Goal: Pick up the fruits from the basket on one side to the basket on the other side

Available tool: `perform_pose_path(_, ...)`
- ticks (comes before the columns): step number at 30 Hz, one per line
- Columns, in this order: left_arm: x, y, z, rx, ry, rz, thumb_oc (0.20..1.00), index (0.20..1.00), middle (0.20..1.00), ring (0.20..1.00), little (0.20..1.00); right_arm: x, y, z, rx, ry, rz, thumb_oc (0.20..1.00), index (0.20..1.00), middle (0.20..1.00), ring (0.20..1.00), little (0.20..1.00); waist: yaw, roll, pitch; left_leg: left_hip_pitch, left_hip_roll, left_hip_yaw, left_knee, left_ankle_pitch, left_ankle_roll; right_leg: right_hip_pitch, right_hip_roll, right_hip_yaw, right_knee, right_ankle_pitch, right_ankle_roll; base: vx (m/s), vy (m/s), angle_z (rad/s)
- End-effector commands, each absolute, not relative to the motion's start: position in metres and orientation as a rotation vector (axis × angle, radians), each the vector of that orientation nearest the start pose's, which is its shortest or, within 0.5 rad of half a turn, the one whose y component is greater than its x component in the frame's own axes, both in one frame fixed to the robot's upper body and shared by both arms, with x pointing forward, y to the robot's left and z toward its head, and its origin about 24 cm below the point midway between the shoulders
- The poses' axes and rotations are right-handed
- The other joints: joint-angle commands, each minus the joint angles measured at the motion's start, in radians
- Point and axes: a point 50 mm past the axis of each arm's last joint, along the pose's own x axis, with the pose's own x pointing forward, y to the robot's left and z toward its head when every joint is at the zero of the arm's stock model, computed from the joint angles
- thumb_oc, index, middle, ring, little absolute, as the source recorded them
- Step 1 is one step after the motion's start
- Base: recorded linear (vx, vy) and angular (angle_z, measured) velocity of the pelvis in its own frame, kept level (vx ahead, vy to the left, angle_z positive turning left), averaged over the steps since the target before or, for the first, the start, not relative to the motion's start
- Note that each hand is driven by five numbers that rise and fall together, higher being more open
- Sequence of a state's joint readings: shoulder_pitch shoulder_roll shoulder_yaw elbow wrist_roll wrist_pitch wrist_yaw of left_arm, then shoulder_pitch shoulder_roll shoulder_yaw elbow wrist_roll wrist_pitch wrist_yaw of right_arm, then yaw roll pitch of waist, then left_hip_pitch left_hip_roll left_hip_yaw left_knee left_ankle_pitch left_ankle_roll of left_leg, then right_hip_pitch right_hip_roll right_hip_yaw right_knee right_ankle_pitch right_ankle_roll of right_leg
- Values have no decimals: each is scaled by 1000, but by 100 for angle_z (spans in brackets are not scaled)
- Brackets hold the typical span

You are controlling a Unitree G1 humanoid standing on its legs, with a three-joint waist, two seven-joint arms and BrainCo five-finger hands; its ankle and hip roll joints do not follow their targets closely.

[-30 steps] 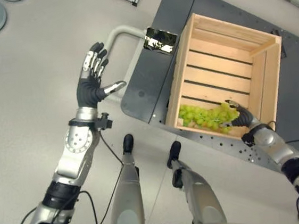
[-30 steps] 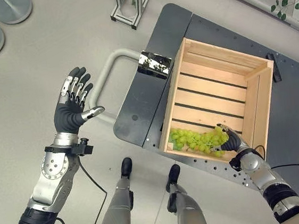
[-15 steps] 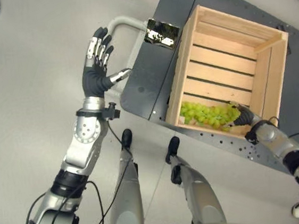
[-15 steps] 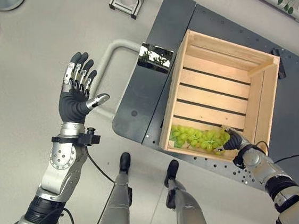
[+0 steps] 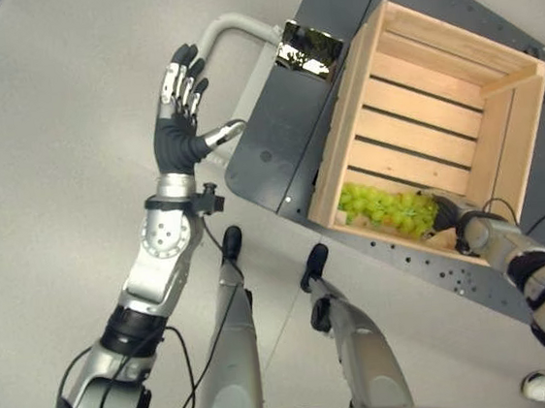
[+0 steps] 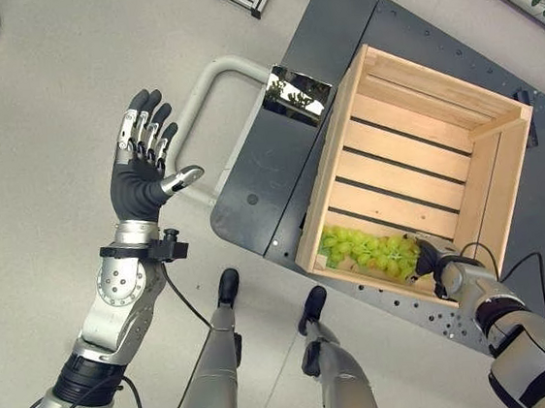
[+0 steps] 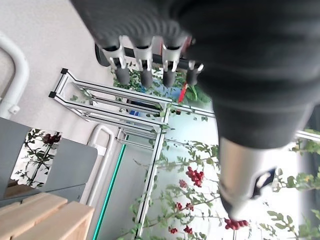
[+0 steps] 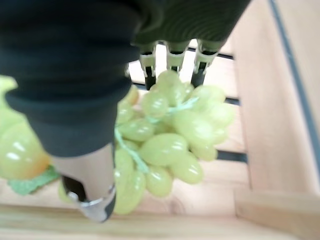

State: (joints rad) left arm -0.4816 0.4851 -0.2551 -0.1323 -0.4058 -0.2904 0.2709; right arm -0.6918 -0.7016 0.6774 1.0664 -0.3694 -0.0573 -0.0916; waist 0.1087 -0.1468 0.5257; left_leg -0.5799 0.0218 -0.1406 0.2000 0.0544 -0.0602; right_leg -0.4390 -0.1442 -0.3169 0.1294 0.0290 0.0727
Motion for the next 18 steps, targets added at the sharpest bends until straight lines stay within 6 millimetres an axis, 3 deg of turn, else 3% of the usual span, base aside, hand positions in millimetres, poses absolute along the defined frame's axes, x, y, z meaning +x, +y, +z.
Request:
perform_pose_path(1,279,141,242,-52,-906,-156,1000,1000,1000,1000,1000,340,-287,44,-1508,385,146,1000,1000,1000,1000,1000,2,29,-6,-2,-27,49,6,-56,14,-49,-28,2,42,4,72,0,0,0)
perform_pose_path(5,279,144,242,-66,-907,-108,1000,1000,1000,1000,1000,356,-247,56,-1508,221,191,1000,1000,1000,1000,1000,-4,31,-6,-36,-29,47,30,-66,17,-80,-30,3,64,-9,68,0,0,0)
perform_pose_path(8,280,145,242,-69,-907,-92,1000,1000,1000,1000,1000,360,-231,56,-1496,190,211,1000,1000,1000,1000,1000,-9,32,-6,-51,-30,47,37,-68,18,-94,-31,3,72,-12,67,0,0,0)
perform_pose_path(18,281,135,247,-105,-920,-115,1000,1000,1000,1000,1000,368,-221,45,-1428,274,176,1000,1000,1000,1000,1000,-11,58,-6,-87,-34,53,48,-68,23,-138,-36,12,84,-10,65,0,3,-1)
